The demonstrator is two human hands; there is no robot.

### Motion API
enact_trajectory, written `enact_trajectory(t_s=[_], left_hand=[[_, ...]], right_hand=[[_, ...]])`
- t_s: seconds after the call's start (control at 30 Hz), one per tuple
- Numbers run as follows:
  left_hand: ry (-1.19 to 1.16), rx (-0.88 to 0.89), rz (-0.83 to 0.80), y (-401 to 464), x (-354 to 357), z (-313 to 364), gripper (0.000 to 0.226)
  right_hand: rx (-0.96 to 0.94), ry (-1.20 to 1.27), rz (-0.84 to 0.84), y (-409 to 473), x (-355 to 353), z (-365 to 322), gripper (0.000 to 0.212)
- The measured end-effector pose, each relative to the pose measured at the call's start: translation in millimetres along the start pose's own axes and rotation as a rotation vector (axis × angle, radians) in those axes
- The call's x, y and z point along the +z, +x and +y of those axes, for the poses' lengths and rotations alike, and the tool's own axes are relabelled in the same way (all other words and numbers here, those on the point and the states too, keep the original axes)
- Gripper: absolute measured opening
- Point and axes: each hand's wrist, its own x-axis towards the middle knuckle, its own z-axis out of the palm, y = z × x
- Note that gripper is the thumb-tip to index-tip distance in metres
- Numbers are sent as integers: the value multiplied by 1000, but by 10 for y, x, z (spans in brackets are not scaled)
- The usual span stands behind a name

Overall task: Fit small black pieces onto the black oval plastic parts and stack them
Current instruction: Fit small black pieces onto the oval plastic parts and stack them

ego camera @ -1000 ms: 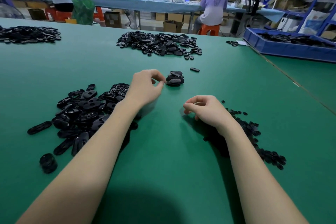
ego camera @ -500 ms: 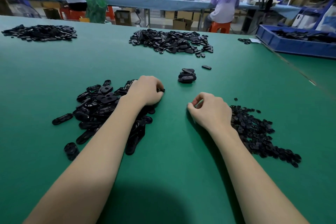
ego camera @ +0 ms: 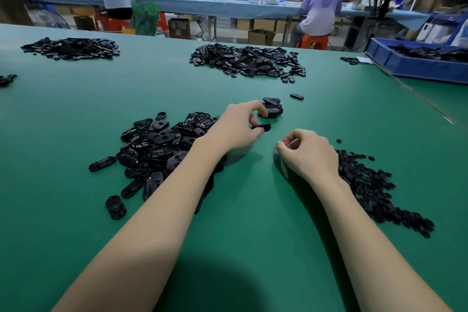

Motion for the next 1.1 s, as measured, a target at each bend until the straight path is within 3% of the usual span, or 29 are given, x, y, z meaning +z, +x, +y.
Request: enact_trajectory(t_s=[0.17,0.3,0.5,0.7,0.87,1.1], left_hand=[[-340,-6,-113,-56,191,256,11],[-557,-62,-275,-95,314,342,15],[-707,-135,-335,-100,362,328,20],[-777,-194,-327,-132,425,293,17],[-722,-233,-310,-142,381,250,17],[-738,-283,-293,-131,325,232,27]], right_hand=[[76,-35,-119,106,-251,117,14],[107,-92,-245,205,-578,270,12],[-8,-135,-604,184,-849,323,5],[-20,-213,-832,119,-888,226,47],[-9,-301,-784,104,-821,162,19],[-36,-213,-590,113,-767,176,13]])
